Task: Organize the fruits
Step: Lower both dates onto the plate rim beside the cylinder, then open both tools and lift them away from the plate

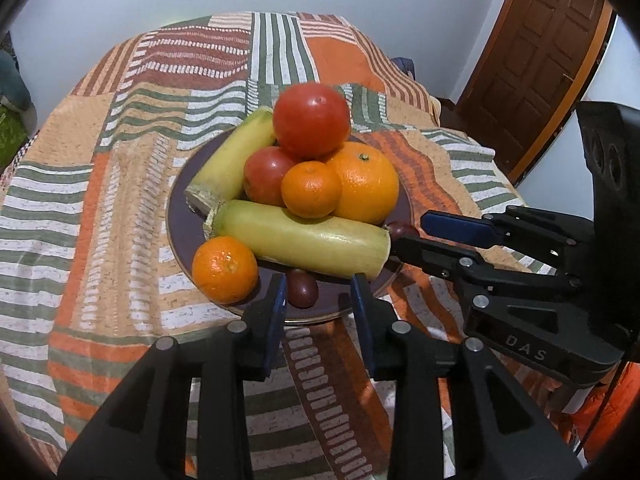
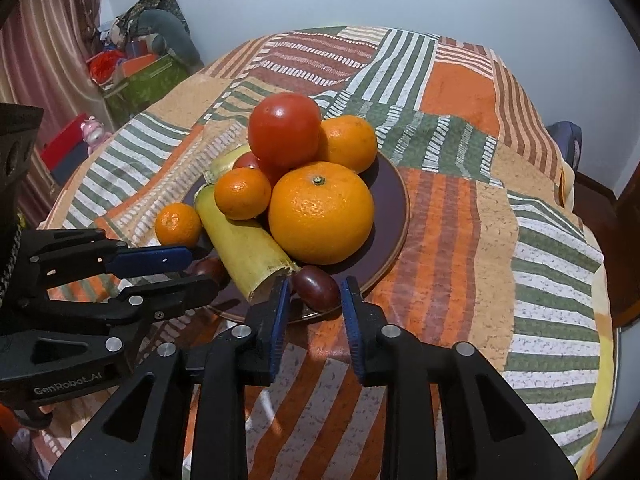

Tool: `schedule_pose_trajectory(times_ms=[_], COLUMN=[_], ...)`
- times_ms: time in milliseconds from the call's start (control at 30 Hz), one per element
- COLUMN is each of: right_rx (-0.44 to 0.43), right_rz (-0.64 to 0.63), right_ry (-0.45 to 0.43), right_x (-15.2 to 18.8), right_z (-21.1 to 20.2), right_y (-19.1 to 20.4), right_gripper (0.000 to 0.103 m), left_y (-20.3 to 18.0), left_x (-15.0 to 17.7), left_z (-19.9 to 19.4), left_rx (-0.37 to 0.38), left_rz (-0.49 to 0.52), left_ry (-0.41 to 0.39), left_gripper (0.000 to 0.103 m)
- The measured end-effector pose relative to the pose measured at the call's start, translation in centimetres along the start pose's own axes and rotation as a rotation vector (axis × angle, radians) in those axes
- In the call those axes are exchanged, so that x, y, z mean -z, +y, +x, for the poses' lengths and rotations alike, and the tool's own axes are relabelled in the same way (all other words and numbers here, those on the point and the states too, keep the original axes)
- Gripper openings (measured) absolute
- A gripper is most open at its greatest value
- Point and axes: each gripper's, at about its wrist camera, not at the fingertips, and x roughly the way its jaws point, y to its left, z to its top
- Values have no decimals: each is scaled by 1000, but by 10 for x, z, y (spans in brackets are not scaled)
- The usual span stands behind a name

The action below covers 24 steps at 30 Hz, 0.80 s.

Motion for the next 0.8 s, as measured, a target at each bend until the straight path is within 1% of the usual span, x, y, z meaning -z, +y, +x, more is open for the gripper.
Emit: schedule_pose_trajectory(times_ms=[133, 200, 300, 400, 433, 533, 567, 600, 633, 700, 800], right_rx=[6, 9, 15, 26, 26, 37, 41, 42, 40, 36, 42], right_rz=[8, 15, 21, 19, 19, 15, 14, 13, 12, 10, 9], right_ry=[-30, -61, -118, -200, -229, -334, -367, -391, -430, -489, -568], right_x=[-4, -8, -11, -13, -12, -10, -8, -8, -4, 1, 12], right_z=[-15, -31, -60, -100, -115, -165, -181, -191, -209, -235, -265], right_y=[1, 2, 7, 17, 21, 34, 39, 43, 49, 57, 69], right_gripper=[28, 28, 28, 28, 28, 28, 28, 28, 28, 29, 35], left_y=[-2, -4, -8, -16, -20, -33, -39, -43, -49, -59, -75], left_x=[-2, -4, -4, -5, -4, 1, 5, 7, 12, 17, 32], left_z=[-26, -43, -84, -128, -149, -193, -213, -224, -240, -261, -291], left_rx=[-12, -20, -37, -53, -59, -73, -79, -80, -84, -96, -109], left_rz=[-8, -11, -16, -17, -16, -7, -1, 1, 6, 14, 38], left_ry=[-52, -89, -176, -269, -312, -408, -451, -474, -508, -546, -604], left_gripper=[33, 33, 33, 33, 33, 33, 33, 33, 33, 33, 35])
